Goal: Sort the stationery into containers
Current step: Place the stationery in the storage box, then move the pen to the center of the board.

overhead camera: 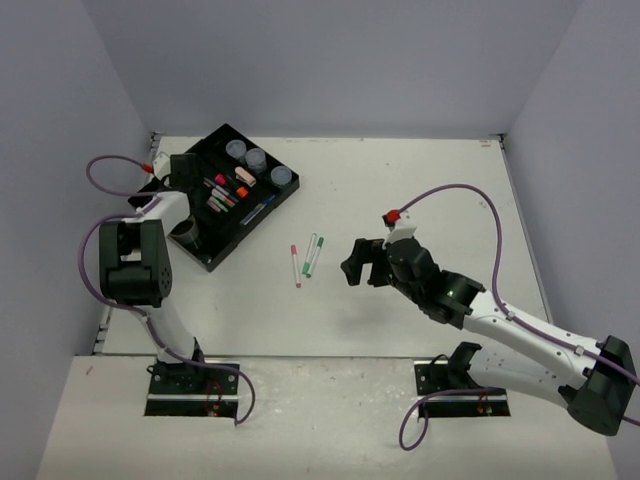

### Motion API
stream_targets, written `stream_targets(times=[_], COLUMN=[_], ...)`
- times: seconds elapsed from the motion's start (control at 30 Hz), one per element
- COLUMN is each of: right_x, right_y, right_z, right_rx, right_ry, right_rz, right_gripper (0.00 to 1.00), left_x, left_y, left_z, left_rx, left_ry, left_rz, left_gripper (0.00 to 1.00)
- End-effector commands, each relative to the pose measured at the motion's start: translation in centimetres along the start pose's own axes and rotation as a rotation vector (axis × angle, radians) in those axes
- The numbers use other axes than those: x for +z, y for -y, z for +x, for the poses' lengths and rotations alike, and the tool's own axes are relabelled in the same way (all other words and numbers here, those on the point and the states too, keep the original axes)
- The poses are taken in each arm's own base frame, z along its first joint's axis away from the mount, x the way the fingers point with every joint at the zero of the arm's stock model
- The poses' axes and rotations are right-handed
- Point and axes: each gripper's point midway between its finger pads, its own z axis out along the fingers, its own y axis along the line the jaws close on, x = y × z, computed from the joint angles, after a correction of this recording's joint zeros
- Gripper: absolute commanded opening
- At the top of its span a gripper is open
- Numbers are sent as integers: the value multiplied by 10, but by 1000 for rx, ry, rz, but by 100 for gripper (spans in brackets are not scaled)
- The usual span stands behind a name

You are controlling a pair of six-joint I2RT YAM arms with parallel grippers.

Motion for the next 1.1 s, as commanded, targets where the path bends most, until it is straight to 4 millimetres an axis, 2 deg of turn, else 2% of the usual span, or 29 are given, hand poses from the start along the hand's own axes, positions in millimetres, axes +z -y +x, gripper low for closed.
stream_targets(times=[0.0,0.07,0.1,0.13,0.2,0.37,0.53,0.6,0.73,0.83,0.9,0.93,1.0,1.03,1.07], right_x=[-1,0,0,0,0,2,4,7,19,36,48,57,69,81,81], right_y=[-4,-4,-4,-3,-3,-2,-2,-4,-4,-5,-10,-5,-7,-9,-15], right_z=[-4,-4,-4,-4,-4,-5,-3,-3,4,14,10,20,21,24,16], right_rx=[1,0,0,-1,-2,-4,-7,-9,-12,4,23,29,37,34,47], right_ry=[22,24,24,25,27,26,17,10,-28,-121,-152,-196,-220,-242,-228], right_rz=[-30,-28,-26,-24,-21,-15,-8,-10,13,79,130,174,209,233,226], right_gripper=[99,99,99,99,99,99,99,99,99,99,99,99,94,90,84], left_x=[4,6,6,7,6,-4,-33,-53,-103,-183,-216,-243,-265,-280,-288], left_y=[13,12,11,10,11,15,29,37,54,63,52,51,41,29,24], left_z=[-6,-3,-1,0,-1,-6,-27,-38,-52,-64,-57,-61,-55,-50,-47], left_rx=[-19,-23,-25,-28,-32,-42,-59,-64,-66,-40,6,19,70,120,142], left_ry=[19,11,10,8,6,15,65,85,117,177,213,246,267,283,286], left_rz=[69,67,69,71,79,101,163,207,345,528,587,645,683,687,689], left_gripper=[1,4,9,22,41,43,42,44,58,80,93,99,100,100,100])
